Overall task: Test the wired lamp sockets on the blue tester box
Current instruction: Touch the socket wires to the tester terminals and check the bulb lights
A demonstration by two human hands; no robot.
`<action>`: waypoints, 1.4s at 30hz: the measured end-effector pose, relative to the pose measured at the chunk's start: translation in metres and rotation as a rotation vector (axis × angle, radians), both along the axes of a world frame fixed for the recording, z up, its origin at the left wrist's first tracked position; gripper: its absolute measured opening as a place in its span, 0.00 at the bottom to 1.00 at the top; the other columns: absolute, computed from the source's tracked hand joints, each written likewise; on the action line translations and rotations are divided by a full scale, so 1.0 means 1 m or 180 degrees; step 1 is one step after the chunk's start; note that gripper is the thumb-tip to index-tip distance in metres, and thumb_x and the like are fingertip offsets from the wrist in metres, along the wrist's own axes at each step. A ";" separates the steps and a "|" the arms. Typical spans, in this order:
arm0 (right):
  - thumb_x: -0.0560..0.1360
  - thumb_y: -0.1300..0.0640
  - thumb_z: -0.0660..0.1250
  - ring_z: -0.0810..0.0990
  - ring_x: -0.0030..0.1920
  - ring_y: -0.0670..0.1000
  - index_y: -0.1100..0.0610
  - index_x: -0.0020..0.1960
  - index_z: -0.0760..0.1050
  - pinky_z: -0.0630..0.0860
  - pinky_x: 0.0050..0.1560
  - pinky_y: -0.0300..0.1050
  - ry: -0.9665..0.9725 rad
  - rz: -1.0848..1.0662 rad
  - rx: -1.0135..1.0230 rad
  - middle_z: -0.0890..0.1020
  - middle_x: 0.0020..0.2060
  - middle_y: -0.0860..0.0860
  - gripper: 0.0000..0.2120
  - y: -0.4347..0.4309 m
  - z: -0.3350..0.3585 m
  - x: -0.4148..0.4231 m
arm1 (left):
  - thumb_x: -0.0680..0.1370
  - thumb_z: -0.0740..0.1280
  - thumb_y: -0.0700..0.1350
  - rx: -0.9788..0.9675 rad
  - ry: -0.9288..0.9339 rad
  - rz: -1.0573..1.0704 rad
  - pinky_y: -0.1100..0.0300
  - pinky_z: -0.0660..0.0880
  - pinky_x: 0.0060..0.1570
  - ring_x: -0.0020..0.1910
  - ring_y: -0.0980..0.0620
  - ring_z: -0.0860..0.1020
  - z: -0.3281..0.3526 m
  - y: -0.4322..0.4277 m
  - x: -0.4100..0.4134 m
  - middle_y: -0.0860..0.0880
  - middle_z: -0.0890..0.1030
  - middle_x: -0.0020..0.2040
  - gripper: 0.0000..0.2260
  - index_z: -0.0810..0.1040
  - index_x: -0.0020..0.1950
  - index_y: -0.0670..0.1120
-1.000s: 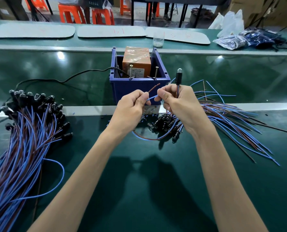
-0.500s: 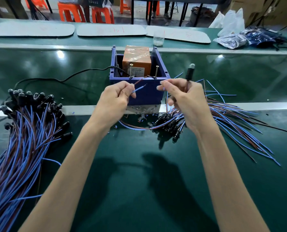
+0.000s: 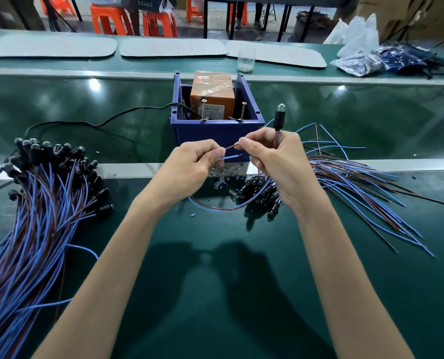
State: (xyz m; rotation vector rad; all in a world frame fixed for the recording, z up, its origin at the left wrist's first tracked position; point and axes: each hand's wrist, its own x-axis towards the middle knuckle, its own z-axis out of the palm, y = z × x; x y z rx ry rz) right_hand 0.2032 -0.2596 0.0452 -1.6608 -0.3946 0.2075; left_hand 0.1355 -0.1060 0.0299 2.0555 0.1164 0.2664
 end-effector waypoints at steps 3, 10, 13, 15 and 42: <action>0.74 0.62 0.71 0.66 0.22 0.42 0.62 0.40 0.80 0.62 0.25 0.30 -0.0053 -0.0052 -0.0058 0.73 0.22 0.47 0.05 0.000 -0.001 0.001 | 0.81 0.62 0.45 0.0050 -0.0012 -0.0008 0.58 0.60 0.32 0.30 0.52 0.63 0.000 0.002 0.000 0.46 0.73 0.32 0.14 0.75 0.36 0.51; 0.74 0.60 0.70 0.67 0.26 0.44 0.55 0.35 0.80 0.65 0.30 0.37 -0.0165 -0.0097 -0.0129 0.81 0.31 0.54 0.09 0.002 -0.002 -0.001 | 0.81 0.62 0.45 0.0079 0.0019 -0.0013 0.60 0.59 0.29 0.28 0.54 0.62 0.001 0.002 0.000 0.51 0.70 0.30 0.13 0.75 0.36 0.49; 0.74 0.59 0.70 0.68 0.27 0.43 0.53 0.33 0.80 0.65 0.34 0.40 -0.0262 -0.0179 -0.0249 0.78 0.26 0.45 0.10 0.003 -0.004 0.000 | 0.81 0.62 0.45 0.0098 0.0097 -0.0051 0.63 0.58 0.27 0.26 0.57 0.60 0.001 0.004 0.000 0.56 0.66 0.25 0.13 0.75 0.36 0.48; 0.74 0.59 0.70 0.69 0.28 0.42 0.51 0.32 0.79 0.65 0.36 0.41 -0.0338 -0.0231 -0.0344 0.79 0.27 0.44 0.12 0.006 -0.006 0.000 | 0.81 0.62 0.45 0.0114 0.0131 -0.0036 0.62 0.59 0.28 0.26 0.56 0.61 0.000 0.004 -0.001 0.55 0.67 0.27 0.14 0.75 0.36 0.48; 0.82 0.40 0.46 0.59 0.23 0.44 0.54 0.46 0.84 0.57 0.26 0.34 0.0016 0.0181 -0.0004 0.62 0.23 0.50 0.30 0.011 0.003 -0.010 | 0.83 0.58 0.41 -0.2746 -0.0464 0.0469 0.70 0.64 0.28 0.29 0.59 0.65 0.014 -0.023 0.003 0.54 0.70 0.29 0.11 0.77 0.43 0.45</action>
